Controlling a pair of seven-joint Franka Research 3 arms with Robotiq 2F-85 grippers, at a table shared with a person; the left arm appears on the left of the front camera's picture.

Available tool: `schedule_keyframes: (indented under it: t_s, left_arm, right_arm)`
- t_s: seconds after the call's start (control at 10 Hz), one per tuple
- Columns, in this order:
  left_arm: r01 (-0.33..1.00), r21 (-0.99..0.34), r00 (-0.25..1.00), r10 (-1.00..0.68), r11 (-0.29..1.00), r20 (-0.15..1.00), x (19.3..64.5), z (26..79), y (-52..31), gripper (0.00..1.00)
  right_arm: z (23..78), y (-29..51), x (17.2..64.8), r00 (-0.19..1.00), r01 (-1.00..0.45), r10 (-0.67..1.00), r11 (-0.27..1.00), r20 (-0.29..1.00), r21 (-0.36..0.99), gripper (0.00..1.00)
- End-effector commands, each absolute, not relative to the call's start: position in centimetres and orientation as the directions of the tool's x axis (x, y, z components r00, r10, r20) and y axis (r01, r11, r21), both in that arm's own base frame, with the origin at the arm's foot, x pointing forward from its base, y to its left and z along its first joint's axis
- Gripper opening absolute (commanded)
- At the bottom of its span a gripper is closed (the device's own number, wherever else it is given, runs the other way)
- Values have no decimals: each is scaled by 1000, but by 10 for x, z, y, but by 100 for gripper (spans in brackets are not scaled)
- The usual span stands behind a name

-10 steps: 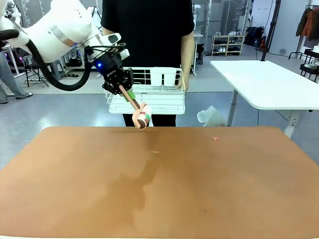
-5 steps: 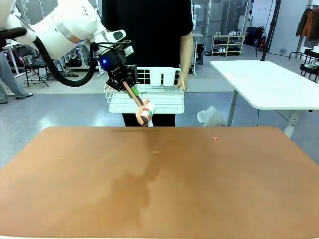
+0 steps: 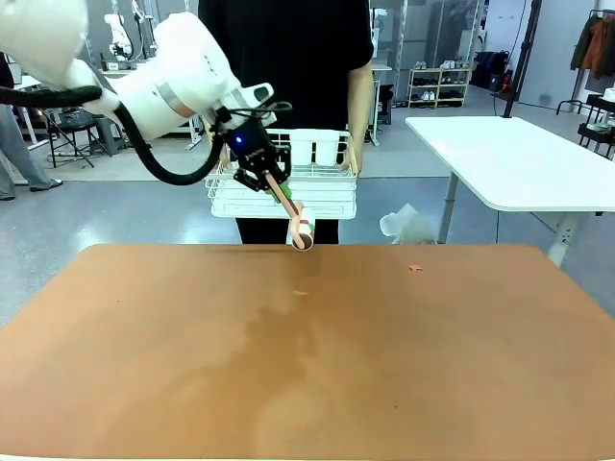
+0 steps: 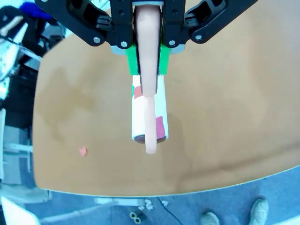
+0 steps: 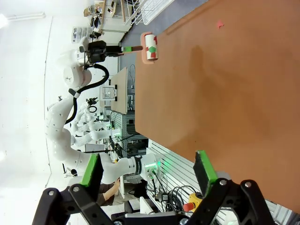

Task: Clean the table.
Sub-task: Clean the table with the Lint Roller when the human lifts the Dish drying rack.

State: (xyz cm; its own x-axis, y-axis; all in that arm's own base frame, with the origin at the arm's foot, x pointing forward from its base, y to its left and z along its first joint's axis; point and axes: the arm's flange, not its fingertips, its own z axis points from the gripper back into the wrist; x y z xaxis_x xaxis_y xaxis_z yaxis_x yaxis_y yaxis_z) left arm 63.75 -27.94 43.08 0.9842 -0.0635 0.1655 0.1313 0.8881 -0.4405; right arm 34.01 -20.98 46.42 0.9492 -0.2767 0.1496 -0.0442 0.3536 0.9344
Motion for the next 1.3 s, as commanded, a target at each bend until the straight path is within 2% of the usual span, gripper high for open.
schedule_keyframes:
  t_s: [0.0, 0.5, 0.7, 1.0, 1.2]
  left_arm:
    - [81, -398, 988, -20, 914, 155, 671, 429, -292, 21]
    - [36, -380, 997, -8, 924, 76, 698, 394, -314, 21]
    - [1, -418, 1000, 8, 909, 21, 698, 377, -325, 21]
    - [-14, -414, 1000, 23, 910, 18, 689, 345, -356, 21]
    - [30, -406, 1000, -31, 913, 4, 683, 338, -380, 21]
  right_arm:
    - [466, -209, 337, 946, -69, -274, 348, 171, 935, 100]
    - [466, -209, 337, 946, -69, -274, 348, 171, 935, 100]
    - [466, -209, 337, 946, -69, -274, 348, 171, 935, 100]
    - [466, -209, 337, 946, -69, -274, 348, 171, 935, 100]
    - [466, -209, 337, 946, -69, -274, 348, 171, 935, 100]
